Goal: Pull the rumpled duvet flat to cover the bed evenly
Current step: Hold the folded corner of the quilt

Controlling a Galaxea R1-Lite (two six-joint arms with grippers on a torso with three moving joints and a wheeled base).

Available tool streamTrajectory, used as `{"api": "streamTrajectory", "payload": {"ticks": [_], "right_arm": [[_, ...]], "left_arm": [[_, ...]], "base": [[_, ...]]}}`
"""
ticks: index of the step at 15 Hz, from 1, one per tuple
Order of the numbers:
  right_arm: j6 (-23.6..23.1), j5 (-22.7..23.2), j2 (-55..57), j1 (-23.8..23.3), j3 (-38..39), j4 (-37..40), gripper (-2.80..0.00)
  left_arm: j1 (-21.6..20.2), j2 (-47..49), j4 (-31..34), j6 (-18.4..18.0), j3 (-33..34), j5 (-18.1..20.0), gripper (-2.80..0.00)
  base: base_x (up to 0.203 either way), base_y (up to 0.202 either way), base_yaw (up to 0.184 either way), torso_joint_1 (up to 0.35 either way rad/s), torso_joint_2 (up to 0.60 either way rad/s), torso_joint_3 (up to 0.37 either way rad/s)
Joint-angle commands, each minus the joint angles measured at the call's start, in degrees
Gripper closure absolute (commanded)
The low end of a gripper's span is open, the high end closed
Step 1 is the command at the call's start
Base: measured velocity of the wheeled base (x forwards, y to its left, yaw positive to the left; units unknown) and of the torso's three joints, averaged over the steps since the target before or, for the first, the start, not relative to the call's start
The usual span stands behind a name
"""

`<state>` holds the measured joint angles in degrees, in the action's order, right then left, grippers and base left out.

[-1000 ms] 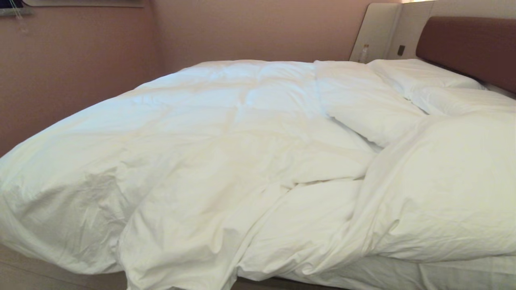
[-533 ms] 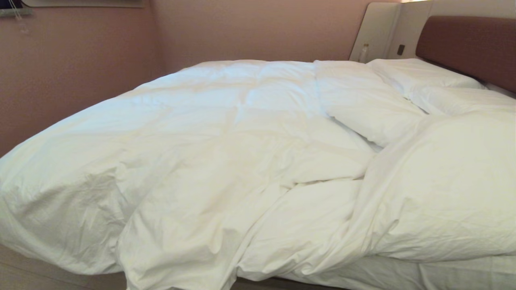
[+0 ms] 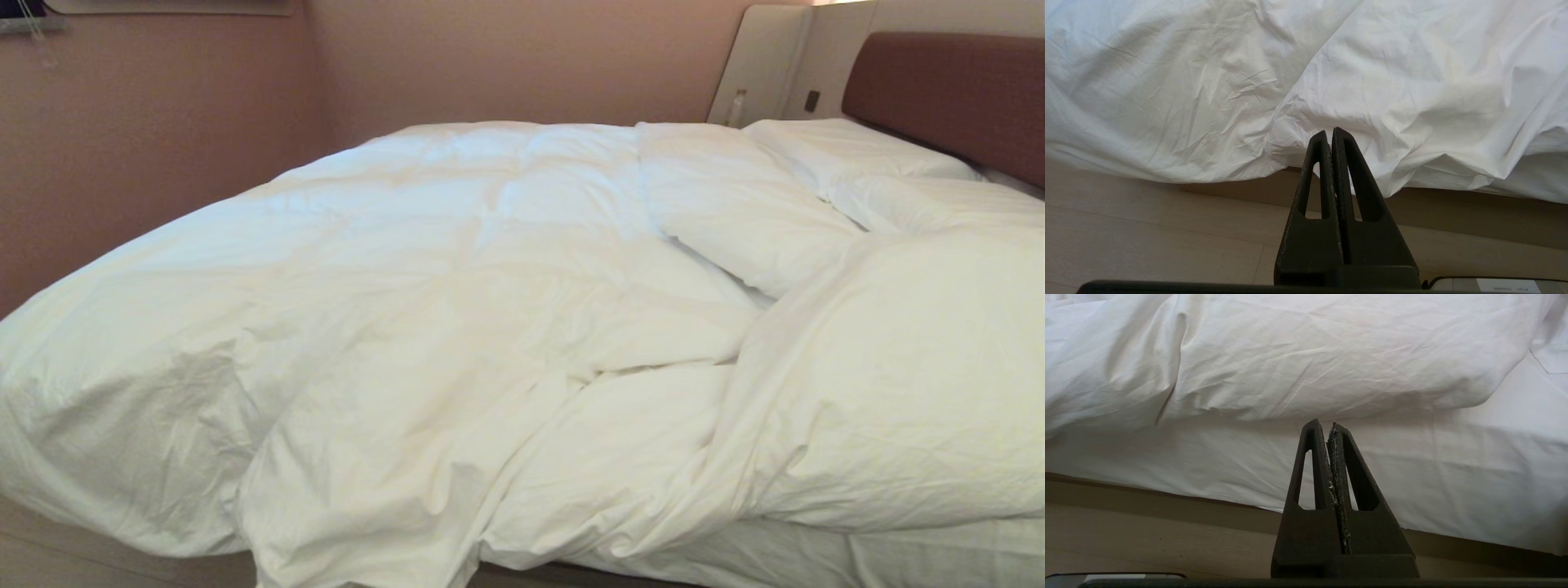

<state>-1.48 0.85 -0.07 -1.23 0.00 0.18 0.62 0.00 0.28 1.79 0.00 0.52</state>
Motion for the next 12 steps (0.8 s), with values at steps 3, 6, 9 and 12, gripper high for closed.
{"api": "streamTrajectory", "payload": {"ticks": [3, 6, 9, 12], "right_arm": [[-0.3, 0.0, 0.1, 0.0, 0.0, -0.1, 0.00], [-0.5, -0.1, 0.1, 0.0, 0.0, -0.1, 0.00], [-0.5, -0.1, 0.1, 0.0, -0.1, 0.0, 0.00], [-0.4, -0.3, 0.1, 0.0, -0.3, 0.2, 0.00]], "left_arm": [[0.0, 0.0, 0.1, 0.1, 0.0, 0.0, 0.00], [0.0, 0.0, 0.0, 0.1, 0.0, 0.0, 0.00], [0.0, 0.0, 0.1, 0.1, 0.0, 0.0, 0.00], [0.0, 0.0, 0.0, 0.1, 0.0, 0.0, 0.00]], "base": [[0.000, 0.000, 0.000, 0.000, 0.00, 0.000], [0.000, 0.000, 0.000, 0.000, 0.00, 0.000], [0.000, 0.000, 0.000, 0.000, 0.00, 0.000], [0.000, 0.000, 0.000, 0.000, 0.00, 0.000]]}}
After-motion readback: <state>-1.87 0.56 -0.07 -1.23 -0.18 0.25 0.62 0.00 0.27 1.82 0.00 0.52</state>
